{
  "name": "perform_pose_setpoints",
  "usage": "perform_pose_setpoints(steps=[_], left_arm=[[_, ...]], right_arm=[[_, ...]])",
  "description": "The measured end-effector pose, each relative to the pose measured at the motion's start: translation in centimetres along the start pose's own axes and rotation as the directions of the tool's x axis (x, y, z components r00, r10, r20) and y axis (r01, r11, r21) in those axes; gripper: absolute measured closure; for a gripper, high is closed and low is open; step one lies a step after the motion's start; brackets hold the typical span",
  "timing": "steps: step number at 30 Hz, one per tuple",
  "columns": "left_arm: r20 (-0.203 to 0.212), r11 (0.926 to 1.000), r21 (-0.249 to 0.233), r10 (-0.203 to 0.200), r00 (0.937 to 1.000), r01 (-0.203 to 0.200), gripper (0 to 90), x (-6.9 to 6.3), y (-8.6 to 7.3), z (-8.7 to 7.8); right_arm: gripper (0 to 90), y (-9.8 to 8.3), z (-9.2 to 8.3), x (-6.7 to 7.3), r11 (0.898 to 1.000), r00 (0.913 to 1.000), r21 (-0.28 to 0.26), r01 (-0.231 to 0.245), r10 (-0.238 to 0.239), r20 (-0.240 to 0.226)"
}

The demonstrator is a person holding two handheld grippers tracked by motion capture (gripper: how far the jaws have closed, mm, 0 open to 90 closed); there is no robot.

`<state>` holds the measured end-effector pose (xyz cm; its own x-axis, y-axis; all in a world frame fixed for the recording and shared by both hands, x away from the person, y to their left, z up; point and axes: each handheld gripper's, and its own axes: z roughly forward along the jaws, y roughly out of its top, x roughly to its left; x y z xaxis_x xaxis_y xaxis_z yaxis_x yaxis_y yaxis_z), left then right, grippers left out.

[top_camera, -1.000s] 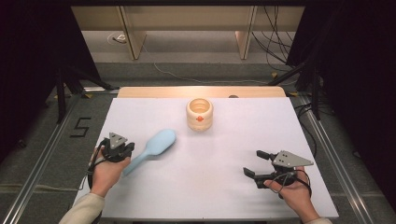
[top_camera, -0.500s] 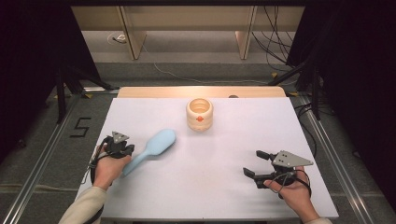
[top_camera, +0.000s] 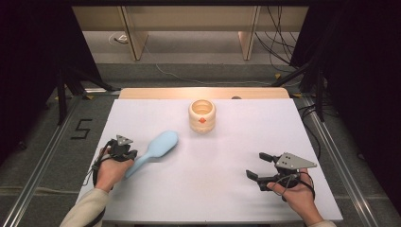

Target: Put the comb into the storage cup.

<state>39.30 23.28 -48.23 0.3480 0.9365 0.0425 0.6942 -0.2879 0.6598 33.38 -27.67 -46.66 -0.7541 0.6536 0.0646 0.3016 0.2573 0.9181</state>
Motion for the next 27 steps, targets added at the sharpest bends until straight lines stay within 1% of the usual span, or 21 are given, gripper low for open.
perform_pose_setpoints(steps=[19, 27], left_arm=[[0.025, 0.9979, 0.063, 0.011, 0.9996, -0.012, 89.9, -0.32, -0.24, 0.38], [0.03, 0.9972, 0.074, 0.012, 0.9995, -0.014, 89.9, -0.43, -0.27, 0.3]], right_arm=[[15.7, 0.0, -0.04, 0.0, 1.0, 1.0, 0.001, 0.002, -0.002, -0.002], [15.7, 0.0, -0.03, 0.01, 1.0, 1.0, 0.001, 0.003, -0.003, -0.003]])
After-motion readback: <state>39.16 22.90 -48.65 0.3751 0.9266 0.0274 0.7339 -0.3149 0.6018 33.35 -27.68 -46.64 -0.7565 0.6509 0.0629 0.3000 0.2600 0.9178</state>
